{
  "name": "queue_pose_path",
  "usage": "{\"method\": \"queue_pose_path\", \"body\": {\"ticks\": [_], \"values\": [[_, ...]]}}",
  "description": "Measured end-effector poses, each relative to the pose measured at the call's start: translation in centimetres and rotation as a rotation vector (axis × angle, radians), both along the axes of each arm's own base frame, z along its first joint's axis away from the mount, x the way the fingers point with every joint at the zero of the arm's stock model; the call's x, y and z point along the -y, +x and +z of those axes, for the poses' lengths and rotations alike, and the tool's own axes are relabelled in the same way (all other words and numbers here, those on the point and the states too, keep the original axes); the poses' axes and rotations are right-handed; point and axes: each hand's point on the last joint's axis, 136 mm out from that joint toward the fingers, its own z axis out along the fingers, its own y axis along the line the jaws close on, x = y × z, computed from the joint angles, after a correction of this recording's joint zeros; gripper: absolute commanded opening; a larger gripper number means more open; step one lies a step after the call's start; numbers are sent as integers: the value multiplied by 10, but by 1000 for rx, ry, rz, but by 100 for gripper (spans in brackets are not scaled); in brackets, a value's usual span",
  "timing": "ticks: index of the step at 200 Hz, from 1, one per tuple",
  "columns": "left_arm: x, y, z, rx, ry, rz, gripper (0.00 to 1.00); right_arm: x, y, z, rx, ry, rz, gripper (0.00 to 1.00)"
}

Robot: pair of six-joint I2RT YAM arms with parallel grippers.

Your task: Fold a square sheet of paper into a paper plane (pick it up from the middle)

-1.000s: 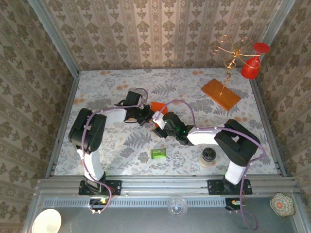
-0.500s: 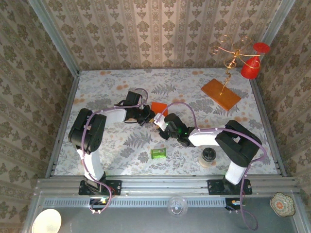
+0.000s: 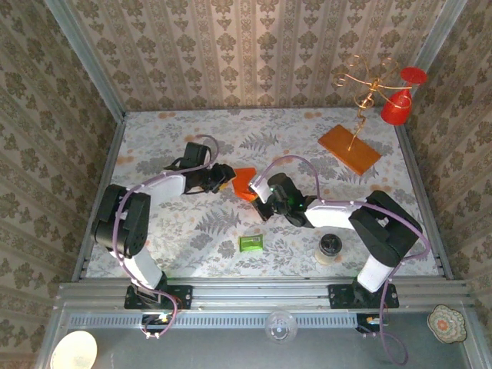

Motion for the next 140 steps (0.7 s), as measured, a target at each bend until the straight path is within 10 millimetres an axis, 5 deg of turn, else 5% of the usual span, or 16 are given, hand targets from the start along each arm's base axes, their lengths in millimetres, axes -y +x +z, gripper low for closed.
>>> {"method": "queue_pose_path", "body": {"ticks": [54, 83, 140], "values": [[29, 9, 13, 69, 42, -96, 36, -10, -15, -15, -168, 72, 12, 0], [52, 9, -11, 33, 76, -164, 29, -13, -21, -20, -227, 99, 9, 0], [53, 8, -60, -88, 177, -217, 18, -12, -22, -27, -295, 128, -17, 0]]}}
